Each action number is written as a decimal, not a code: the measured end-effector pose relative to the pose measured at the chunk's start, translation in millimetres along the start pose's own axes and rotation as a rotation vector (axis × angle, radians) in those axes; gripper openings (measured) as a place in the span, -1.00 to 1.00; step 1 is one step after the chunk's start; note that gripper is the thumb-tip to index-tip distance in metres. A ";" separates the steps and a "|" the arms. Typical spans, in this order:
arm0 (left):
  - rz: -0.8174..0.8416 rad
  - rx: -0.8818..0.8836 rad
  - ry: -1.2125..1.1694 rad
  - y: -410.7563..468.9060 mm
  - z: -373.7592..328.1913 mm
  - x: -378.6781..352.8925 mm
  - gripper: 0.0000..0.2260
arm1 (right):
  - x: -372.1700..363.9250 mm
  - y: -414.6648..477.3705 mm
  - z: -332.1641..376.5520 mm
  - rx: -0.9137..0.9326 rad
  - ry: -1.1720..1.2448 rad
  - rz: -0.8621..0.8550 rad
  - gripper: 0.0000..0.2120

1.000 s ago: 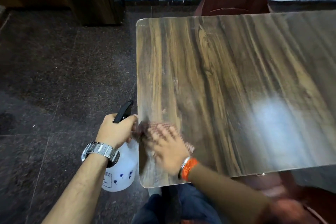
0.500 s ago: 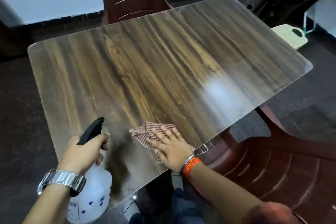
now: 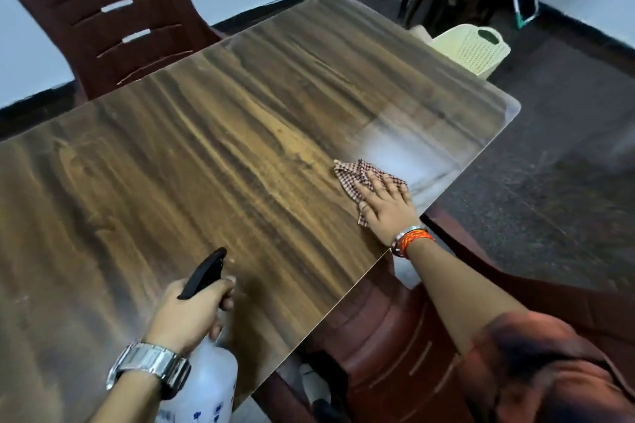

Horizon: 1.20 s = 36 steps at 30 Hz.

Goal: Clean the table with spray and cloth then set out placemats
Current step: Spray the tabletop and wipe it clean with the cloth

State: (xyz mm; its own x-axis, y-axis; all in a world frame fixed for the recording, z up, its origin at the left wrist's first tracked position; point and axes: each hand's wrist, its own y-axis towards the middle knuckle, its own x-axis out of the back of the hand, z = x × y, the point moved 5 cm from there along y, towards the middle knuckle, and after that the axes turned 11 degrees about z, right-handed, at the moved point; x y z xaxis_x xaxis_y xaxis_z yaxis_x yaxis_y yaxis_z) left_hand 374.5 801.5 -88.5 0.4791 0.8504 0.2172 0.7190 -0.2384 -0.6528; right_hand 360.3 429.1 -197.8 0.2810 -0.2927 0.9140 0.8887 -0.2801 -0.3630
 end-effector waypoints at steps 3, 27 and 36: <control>0.012 -0.007 0.047 18.1 -20.9 -27.9 -0.79 | 14.3 16.1 -48.2 -0.060 0.039 -0.038 -0.54; -0.036 0.002 0.076 -63.6 48.4 93.3 -0.85 | -57.9 -128.0 205.6 0.096 0.236 0.128 -0.38; 0.119 -0.234 0.332 -122.8 63.8 135.7 -0.73 | -28.3 -246.1 292.5 0.102 0.648 -0.051 -0.62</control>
State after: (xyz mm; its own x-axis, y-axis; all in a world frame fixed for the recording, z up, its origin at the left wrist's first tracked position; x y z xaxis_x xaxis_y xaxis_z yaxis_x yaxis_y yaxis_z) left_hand 319.1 976.1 -25.2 0.6743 0.6224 0.3973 0.7255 -0.4581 -0.5136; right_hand 239.6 773.7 -81.3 -0.0087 -0.7816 0.6237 0.9339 -0.2294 -0.2744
